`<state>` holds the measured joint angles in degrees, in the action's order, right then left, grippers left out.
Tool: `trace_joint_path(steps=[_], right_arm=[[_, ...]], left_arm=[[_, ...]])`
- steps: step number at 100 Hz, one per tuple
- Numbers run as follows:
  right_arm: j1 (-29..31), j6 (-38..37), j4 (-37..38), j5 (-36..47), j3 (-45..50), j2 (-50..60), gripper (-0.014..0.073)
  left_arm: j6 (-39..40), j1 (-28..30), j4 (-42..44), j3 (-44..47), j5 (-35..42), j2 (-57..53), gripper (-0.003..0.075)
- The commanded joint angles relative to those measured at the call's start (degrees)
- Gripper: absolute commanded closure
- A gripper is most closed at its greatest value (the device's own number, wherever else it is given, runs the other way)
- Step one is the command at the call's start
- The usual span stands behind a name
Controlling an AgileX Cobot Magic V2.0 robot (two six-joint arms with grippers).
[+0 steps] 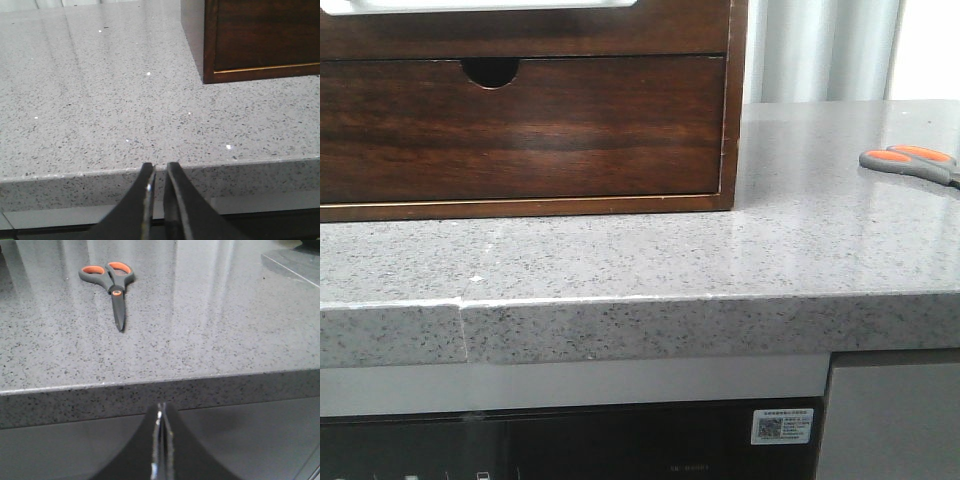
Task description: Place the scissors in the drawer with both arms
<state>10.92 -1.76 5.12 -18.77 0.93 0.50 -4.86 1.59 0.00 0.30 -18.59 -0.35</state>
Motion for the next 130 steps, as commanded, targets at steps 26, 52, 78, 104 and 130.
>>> trace_joint_path(steps=[26, 52, 78, 104, 130], right_arm=[[0.28, 0.37, 0.51, 1.04, 0.76, 1.26, 0.0690], [0.28, 0.37, 0.51, 1.04, 0.76, 1.26, 0.0690], [0.28, 0.37, 0.51, 1.04, 0.76, 1.26, 0.0690], [0.28, 0.37, 0.08, 6.64, 0.76, 1.26, 0.0690], [0.28, 0.37, 0.08, 13.50, 0.76, 1.26, 0.0690]], left_arm=[[0.11, -0.08, -0.36, 0.85, 3.52, -1.91, 0.0716], [0.11, -0.08, -0.36, 0.85, 3.52, -1.91, 0.0717], [0.11, -0.08, -0.36, 0.85, 4.21, -1.91, 0.0717], [0.11, -0.08, 0.00, 0.85, 5.60, -1.91, 0.0717], [0.11, -0.08, 0.00, 0.85, 9.77, -1.91, 0.0717]])
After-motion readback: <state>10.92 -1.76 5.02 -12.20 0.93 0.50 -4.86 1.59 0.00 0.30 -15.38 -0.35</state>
